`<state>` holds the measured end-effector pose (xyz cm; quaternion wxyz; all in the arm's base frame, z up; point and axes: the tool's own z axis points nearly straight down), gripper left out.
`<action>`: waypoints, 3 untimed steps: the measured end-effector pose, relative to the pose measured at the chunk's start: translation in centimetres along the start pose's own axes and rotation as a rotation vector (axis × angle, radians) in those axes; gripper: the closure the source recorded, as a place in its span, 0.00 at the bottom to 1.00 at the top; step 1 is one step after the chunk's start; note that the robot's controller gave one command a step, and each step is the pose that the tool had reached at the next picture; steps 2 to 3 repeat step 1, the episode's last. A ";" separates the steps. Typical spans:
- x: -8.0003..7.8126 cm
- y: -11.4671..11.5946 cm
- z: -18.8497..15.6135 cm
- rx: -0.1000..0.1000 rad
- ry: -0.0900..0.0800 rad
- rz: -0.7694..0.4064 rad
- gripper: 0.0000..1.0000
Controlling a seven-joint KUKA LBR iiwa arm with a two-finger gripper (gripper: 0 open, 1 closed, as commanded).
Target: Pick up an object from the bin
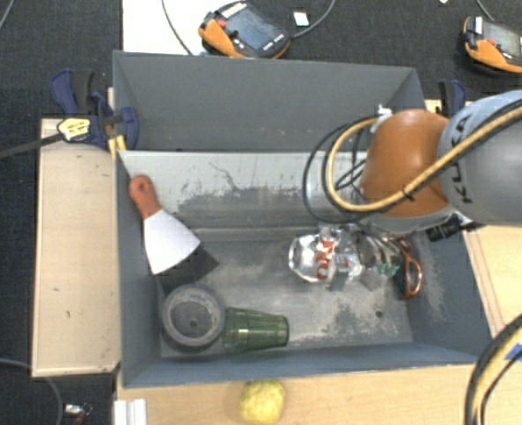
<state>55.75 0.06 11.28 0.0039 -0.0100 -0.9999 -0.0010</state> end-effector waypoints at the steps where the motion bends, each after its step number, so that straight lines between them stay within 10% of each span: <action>1: 0.0 0.0 -4.0 0.000 0.001 0.000 1.00; 3: 0.0 0.0 -4.0 0.000 0.001 0.000 1.00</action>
Offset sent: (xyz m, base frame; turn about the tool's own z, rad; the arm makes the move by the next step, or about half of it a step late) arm 0.0004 -0.0001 0.0407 0.0000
